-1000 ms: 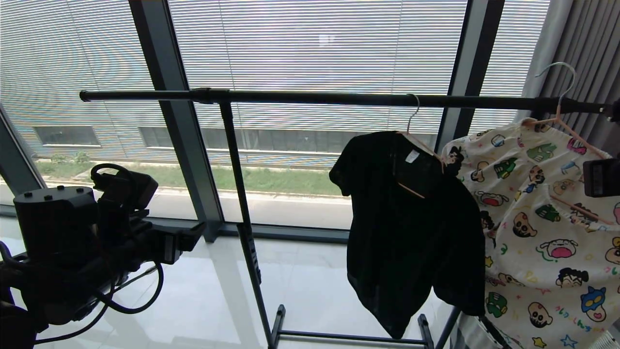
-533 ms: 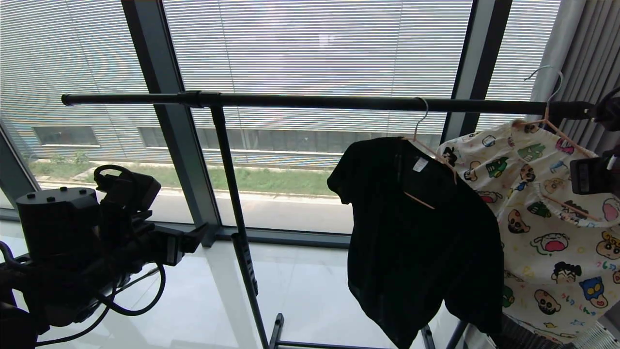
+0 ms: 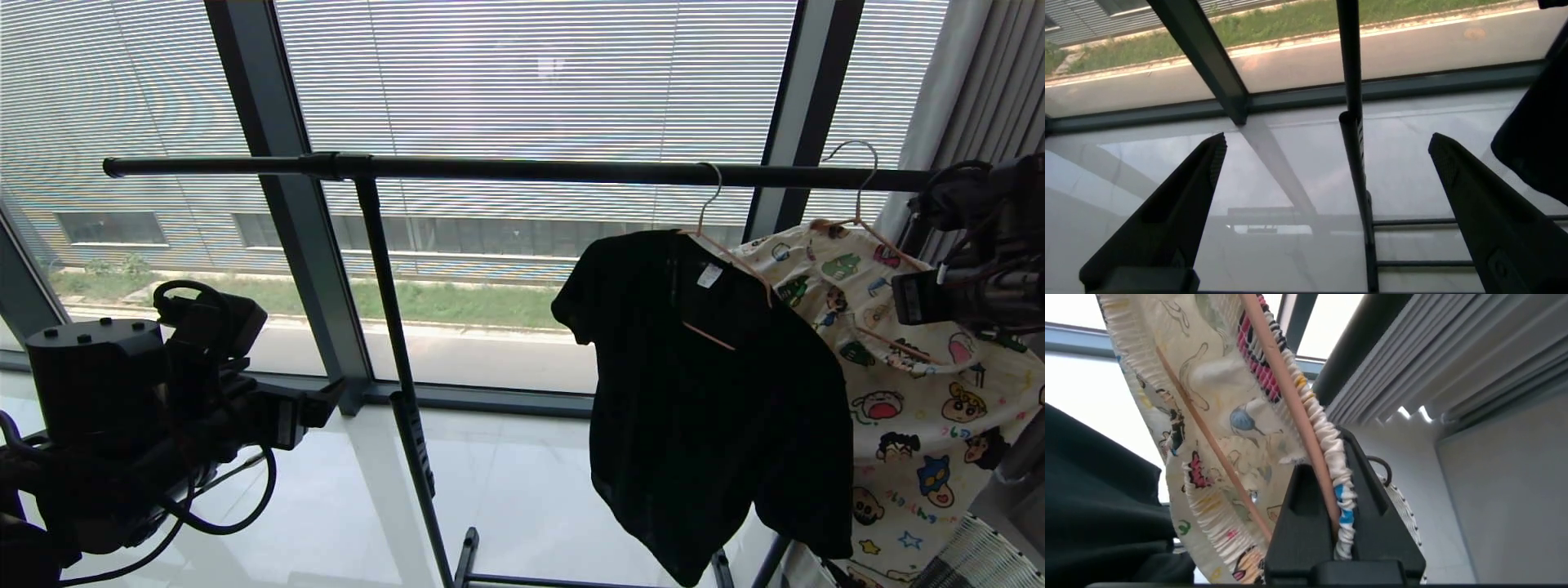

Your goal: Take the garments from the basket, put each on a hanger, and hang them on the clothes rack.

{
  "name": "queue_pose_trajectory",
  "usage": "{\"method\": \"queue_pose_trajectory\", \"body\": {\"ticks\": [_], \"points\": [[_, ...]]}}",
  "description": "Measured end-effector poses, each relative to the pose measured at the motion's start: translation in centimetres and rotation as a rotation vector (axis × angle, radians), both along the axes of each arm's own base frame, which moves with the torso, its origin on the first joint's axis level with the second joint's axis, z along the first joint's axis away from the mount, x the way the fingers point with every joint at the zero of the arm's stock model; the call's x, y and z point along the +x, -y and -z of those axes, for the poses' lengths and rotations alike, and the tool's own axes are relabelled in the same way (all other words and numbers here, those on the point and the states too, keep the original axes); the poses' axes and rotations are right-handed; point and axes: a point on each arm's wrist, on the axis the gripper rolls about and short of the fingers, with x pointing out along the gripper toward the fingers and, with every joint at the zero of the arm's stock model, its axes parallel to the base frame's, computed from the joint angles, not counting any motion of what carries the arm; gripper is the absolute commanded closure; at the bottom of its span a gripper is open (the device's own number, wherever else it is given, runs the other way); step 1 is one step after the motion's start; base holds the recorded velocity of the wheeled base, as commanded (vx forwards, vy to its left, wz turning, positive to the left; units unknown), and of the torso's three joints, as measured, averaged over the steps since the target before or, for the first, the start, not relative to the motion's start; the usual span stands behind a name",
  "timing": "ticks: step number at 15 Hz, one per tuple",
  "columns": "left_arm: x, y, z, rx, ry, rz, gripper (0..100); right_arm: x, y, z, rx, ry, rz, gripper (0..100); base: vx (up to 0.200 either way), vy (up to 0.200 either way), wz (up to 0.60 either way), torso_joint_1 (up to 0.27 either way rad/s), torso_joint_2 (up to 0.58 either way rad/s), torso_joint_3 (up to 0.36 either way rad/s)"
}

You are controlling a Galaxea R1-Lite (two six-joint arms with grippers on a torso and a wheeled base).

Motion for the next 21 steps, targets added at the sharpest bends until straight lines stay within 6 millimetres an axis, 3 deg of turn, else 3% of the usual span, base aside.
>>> {"method": "queue_pose_trajectory", "body": {"ticks": [12, 13, 17, 21], "points": [[0.0, 0.0, 0.0, 0.002, -0.001, 0.000, 0, 1.0, -1.2, 1.4, -0.001, -0.042, -0.034, 100, 0.000, 0.000, 0.00, 0.000, 0.00, 0.000], [0.0, 0.0, 0.0, 0.002, -0.001, 0.000, 0, 1.0, -1.3, 1.4, -0.001, -0.042, -0.036, 0, 0.000, 0.000, 0.00, 0.000, 0.00, 0.000], [0.0, 0.0, 0.0, 0.002, 0.000, -0.002, 0, 0.6, -1.5, 1.1, 0.000, -0.041, -0.043, 0, 0.000, 0.000, 0.00, 0.000, 0.00, 0.000], [0.1, -0.4, -0.1, 0.024, 0.008, -0.079, 0, -3.0, -2.4, -0.9, -0.014, -0.042, -0.092, 0, 0.000, 0.000, 0.00, 0.000, 0.00, 0.000]]}}
